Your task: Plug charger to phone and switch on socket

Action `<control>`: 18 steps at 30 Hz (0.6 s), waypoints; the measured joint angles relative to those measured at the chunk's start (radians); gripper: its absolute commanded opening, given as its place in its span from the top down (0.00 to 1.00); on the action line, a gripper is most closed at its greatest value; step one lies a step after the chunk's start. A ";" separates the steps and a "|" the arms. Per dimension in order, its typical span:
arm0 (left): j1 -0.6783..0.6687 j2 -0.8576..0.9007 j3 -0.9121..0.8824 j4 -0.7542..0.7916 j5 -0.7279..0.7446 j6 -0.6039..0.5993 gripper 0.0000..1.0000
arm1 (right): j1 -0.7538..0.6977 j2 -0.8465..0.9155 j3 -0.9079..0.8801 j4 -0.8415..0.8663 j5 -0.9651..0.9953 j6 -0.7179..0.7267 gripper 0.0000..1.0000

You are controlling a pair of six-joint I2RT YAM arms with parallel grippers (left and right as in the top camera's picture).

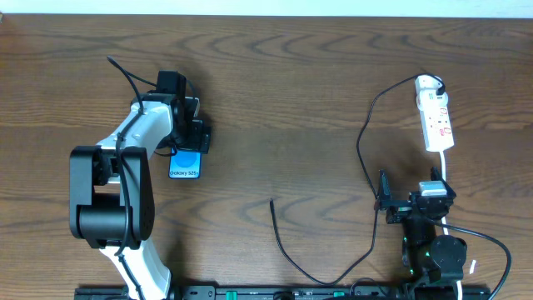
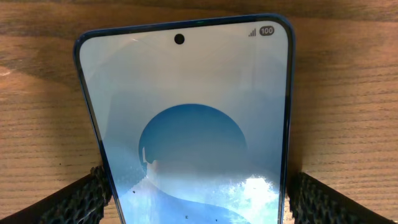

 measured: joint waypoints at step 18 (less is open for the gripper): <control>0.000 0.000 0.000 0.000 0.000 0.000 0.17 | 0.000 0.000 0.000 0.000 0.000 0.000 0.01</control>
